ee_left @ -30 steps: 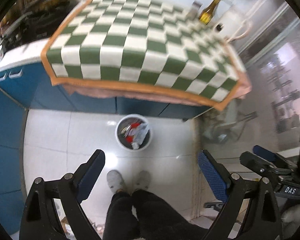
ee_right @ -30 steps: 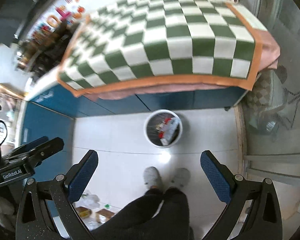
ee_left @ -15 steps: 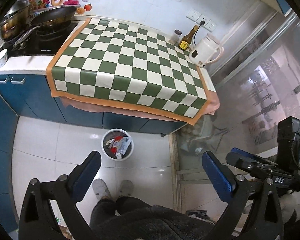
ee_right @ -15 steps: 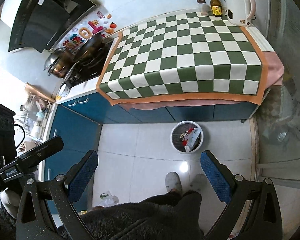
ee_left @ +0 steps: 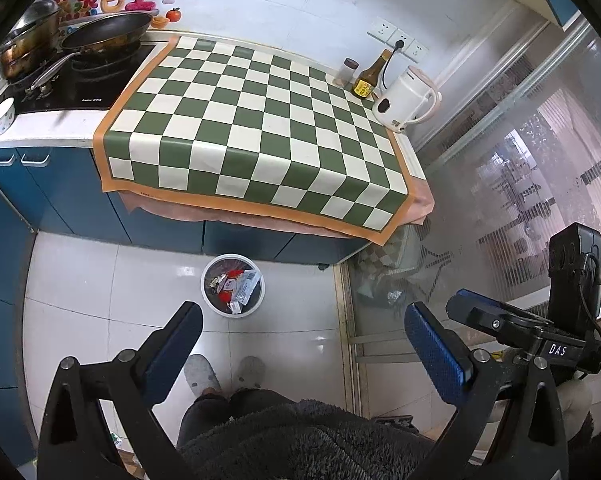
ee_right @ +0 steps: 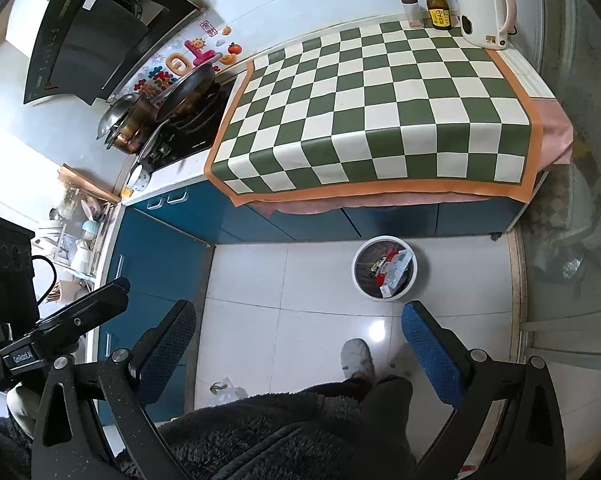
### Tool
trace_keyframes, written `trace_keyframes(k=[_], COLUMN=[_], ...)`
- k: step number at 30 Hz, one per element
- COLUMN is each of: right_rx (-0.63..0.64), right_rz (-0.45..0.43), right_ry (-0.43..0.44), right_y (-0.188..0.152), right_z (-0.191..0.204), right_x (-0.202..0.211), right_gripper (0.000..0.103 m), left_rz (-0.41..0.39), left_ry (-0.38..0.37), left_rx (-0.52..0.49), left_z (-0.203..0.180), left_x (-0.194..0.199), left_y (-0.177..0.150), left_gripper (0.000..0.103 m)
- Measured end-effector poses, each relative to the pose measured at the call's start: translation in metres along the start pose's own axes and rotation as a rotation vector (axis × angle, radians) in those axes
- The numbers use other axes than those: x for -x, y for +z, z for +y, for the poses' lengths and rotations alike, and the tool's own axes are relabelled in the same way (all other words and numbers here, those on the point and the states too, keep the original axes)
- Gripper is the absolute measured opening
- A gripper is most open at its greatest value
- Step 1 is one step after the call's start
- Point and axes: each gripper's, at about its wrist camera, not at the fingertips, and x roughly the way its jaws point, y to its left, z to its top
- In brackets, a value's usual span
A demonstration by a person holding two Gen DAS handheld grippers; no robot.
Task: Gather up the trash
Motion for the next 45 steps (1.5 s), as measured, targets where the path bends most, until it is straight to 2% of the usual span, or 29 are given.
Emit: trace_keyframes(k=[17, 45], right_rx=[0.011, -0.002], right_rz=[0.020, 0.025], right_ry=[-0.006, -0.015], right_y=[0.000, 0.005], right_z=[0.005, -0.017], right_x=[-0.001, 0.003], right_gripper=[0.103, 0.103], left_rz=[0.027, 0.053], left_ry=[0.012, 0.004], left_rx=[-0.014, -0.055], left_z=[-0.012, -0.021], left_x=[-0.015, -0.029], left_y=[0.003, 0.008], left_gripper=[0.103, 0.103])
